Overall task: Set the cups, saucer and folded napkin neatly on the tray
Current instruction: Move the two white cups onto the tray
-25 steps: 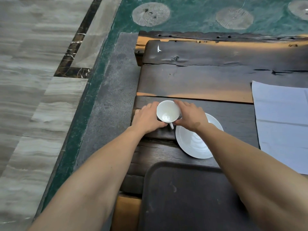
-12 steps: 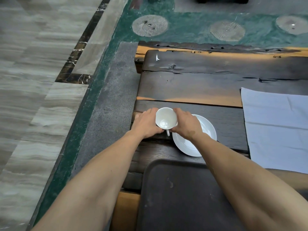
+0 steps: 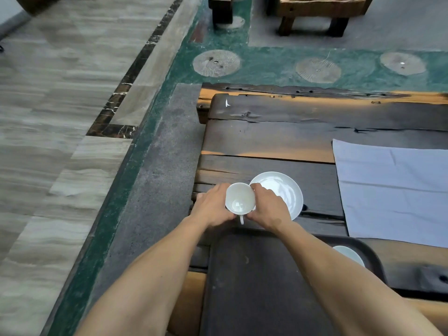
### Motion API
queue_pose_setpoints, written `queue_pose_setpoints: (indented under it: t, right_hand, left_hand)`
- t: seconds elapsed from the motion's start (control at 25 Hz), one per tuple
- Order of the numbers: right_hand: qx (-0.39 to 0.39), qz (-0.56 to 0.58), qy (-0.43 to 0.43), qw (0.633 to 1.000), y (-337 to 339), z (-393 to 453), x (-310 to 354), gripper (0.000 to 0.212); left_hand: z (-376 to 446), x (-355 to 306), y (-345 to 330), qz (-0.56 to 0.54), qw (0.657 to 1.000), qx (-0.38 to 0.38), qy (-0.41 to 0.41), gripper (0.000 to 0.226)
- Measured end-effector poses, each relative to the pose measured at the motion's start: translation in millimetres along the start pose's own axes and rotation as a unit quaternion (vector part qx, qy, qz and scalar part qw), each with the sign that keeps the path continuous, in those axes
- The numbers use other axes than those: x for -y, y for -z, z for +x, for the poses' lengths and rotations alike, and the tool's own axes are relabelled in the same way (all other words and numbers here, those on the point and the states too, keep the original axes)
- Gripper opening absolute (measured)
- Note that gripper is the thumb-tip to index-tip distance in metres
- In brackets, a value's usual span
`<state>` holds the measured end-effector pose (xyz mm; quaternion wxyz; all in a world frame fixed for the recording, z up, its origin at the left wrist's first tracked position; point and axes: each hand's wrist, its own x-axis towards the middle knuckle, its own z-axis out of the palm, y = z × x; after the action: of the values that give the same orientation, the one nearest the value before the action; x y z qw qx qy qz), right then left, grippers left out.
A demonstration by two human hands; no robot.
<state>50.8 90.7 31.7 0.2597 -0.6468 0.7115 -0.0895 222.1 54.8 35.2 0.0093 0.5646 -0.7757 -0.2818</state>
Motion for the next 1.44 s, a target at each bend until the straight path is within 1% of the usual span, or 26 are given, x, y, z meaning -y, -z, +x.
queue_pose_setpoints:
  t: [0.16,0.32,0.52,0.68,1.08,1.44]
  right_hand:
    - [0.013,0.017,-0.019,1.0,-8,-35,-6,0.061]
    - [0.019,0.019,-0.024,0.999,-23,-68,-13,0.058]
    - [0.029,0.047,-0.057,0.997,-35,-100,-21,0.057]
    - [0.04,0.041,-0.074,0.996,-42,-124,-28,0.056]
    - [0.033,0.049,-0.103,0.993,-48,-153,-42,0.057]
    - [0.028,0.04,-0.113,0.992,-54,-154,-47,0.054]
  left_hand:
    - [-29,-6,-13,0.007,1.0,0.019,-0.007,0.064]
    - [-57,-8,-33,-0.007,0.999,0.038,-0.001,0.067]
    - [-83,-10,-56,-0.015,0.999,0.05,0.001,0.071]
    - [-100,-16,-73,0.002,0.998,0.067,-0.001,0.07]
    - [-116,-29,-96,-0.003,0.998,0.067,-0.001,0.073]
    - [-117,-30,-103,-0.006,0.998,0.058,0.004,0.075]
